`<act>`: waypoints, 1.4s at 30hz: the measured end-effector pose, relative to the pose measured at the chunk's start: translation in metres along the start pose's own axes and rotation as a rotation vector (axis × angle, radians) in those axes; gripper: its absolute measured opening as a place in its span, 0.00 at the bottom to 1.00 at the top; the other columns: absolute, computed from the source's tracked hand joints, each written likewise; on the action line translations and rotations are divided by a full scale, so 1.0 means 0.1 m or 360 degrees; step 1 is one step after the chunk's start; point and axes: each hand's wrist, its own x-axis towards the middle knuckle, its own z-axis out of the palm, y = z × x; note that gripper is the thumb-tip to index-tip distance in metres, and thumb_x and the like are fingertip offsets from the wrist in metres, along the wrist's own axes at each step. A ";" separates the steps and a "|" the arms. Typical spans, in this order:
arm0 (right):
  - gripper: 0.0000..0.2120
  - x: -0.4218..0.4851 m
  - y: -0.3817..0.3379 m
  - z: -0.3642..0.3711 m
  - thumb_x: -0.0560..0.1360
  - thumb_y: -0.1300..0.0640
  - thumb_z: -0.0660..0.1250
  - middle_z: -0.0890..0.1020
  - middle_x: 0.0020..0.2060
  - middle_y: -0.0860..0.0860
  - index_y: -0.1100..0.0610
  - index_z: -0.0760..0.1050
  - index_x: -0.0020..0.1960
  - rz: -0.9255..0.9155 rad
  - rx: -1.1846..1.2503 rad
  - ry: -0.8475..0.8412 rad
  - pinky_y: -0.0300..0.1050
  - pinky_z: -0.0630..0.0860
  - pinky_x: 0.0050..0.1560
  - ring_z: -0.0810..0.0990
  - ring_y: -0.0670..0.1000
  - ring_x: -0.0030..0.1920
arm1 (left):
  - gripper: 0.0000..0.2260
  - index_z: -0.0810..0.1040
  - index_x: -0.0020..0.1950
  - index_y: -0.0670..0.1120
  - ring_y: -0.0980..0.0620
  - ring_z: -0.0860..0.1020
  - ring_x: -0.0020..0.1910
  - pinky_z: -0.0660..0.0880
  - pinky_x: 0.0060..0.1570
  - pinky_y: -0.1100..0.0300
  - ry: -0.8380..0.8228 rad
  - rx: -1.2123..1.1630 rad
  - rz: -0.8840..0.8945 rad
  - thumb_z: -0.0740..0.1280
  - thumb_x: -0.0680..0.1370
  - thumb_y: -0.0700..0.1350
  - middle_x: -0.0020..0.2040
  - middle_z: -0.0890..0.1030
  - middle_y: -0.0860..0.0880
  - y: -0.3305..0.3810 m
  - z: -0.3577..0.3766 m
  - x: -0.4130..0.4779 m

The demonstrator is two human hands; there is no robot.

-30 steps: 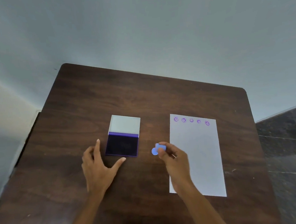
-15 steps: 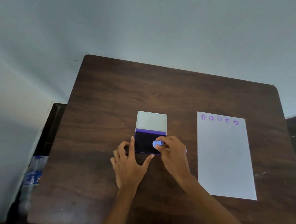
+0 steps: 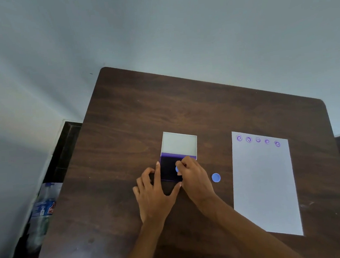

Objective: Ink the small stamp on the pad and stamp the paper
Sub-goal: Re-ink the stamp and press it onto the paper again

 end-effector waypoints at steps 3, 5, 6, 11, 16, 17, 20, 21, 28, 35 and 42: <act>0.15 -0.04 0.05 -0.08 0.75 0.62 0.69 0.79 0.59 0.57 0.61 0.75 0.60 0.0139 0.0246 0.0018 0.42 0.76 0.58 0.78 0.53 0.57 | 0.41 0.66 0.74 0.50 0.45 0.73 0.57 0.73 0.52 0.47 0.0007 -0.0030 0.0005 0.69 0.68 0.69 0.63 0.73 0.44 0.01 -0.03 0.00; 0.12 -0.14 0.10 -0.19 0.73 0.62 0.71 0.82 0.53 0.58 0.62 0.79 0.57 0.0364 0.0529 0.0267 0.37 0.75 0.54 0.80 0.51 0.50 | 0.42 0.64 0.75 0.50 0.45 0.72 0.57 0.73 0.52 0.46 -0.0005 -0.0027 0.0015 0.68 0.68 0.70 0.63 0.72 0.44 0.02 -0.05 0.00; 0.10 -0.23 0.15 -0.25 0.74 0.61 0.71 0.83 0.50 0.56 0.61 0.80 0.54 0.0482 0.0669 0.0429 0.33 0.75 0.51 0.81 0.49 0.47 | 0.43 0.63 0.76 0.50 0.44 0.72 0.58 0.73 0.53 0.46 -0.0010 -0.0018 0.0014 0.68 0.68 0.70 0.64 0.71 0.44 0.03 -0.06 0.00; 0.04 -0.69 0.63 -0.63 0.73 0.57 0.72 0.83 0.41 0.44 0.50 0.82 0.47 0.0867 0.0881 0.0832 0.22 0.71 0.43 0.80 0.37 0.44 | 0.41 0.61 0.77 0.51 0.43 0.68 0.59 0.69 0.57 0.43 0.0176 -0.0133 -0.0056 0.65 0.69 0.69 0.65 0.67 0.43 0.14 -0.05 -0.17; 0.06 -1.07 1.47 -1.04 0.73 0.57 0.72 0.84 0.42 0.44 0.51 0.83 0.49 0.1116 0.0757 0.1040 0.32 0.76 0.45 0.81 0.43 0.41 | 0.15 0.77 0.64 0.52 0.48 0.75 0.47 0.70 0.44 0.52 0.0225 -0.0434 0.0819 0.64 0.79 0.53 0.55 0.74 0.48 0.91 0.25 -0.75; 0.05 -1.11 1.66 -1.12 0.73 0.58 0.73 0.84 0.41 0.45 0.51 0.83 0.48 0.1130 0.0712 0.1067 0.33 0.76 0.44 0.81 0.43 0.40 | 0.14 0.78 0.63 0.51 0.49 0.76 0.46 0.71 0.42 0.53 0.0120 -0.0487 0.1026 0.64 0.79 0.51 0.54 0.75 0.48 1.12 0.34 -0.83; 0.06 -1.11 2.17 -1.30 0.73 0.61 0.72 0.85 0.43 0.53 0.57 0.83 0.49 0.1048 0.0530 0.1045 0.36 0.76 0.43 0.79 0.45 0.39 | 0.13 0.77 0.62 0.52 0.55 0.78 0.45 0.77 0.42 0.60 -0.0162 -0.0485 0.1246 0.64 0.79 0.52 0.56 0.78 0.50 1.61 0.55 -0.93; 0.05 -1.08 2.32 -1.34 0.73 0.62 0.72 0.85 0.44 0.54 0.58 0.83 0.49 0.1005 0.0475 0.1016 0.36 0.76 0.43 0.79 0.46 0.40 | 0.14 0.77 0.63 0.52 0.54 0.78 0.45 0.78 0.43 0.62 -0.0198 -0.0473 0.1222 0.64 0.79 0.53 0.56 0.79 0.50 1.72 0.62 -0.92; 0.06 -0.76 3.00 -1.43 0.75 0.64 0.69 0.82 0.46 0.58 0.64 0.81 0.50 0.0745 0.0308 0.0780 0.22 0.70 0.39 0.77 0.48 0.43 | 0.18 0.76 0.66 0.49 0.53 0.79 0.48 0.78 0.42 0.59 -0.0268 -0.0187 0.1188 0.60 0.80 0.55 0.55 0.79 0.48 1.85 0.95 -0.79; 0.07 -0.63 3.18 -1.32 0.73 0.67 0.70 0.81 0.48 0.59 0.64 0.80 0.52 0.0616 0.0288 0.0612 0.27 0.71 0.41 0.76 0.48 0.45 | 0.20 0.75 0.67 0.48 0.51 0.79 0.47 0.80 0.41 0.56 -0.0246 -0.0044 0.1218 0.60 0.79 0.56 0.53 0.81 0.48 1.83 1.06 -0.82; 0.07 -0.50 3.21 -1.33 0.74 0.69 0.69 0.80 0.46 0.59 0.65 0.81 0.51 0.0522 0.0236 0.0600 0.33 0.71 0.41 0.75 0.48 0.43 | 0.20 0.76 0.66 0.48 0.54 0.78 0.43 0.79 0.41 0.60 -0.0258 -0.0036 0.1221 0.60 0.78 0.56 0.48 0.80 0.51 1.85 1.04 -0.83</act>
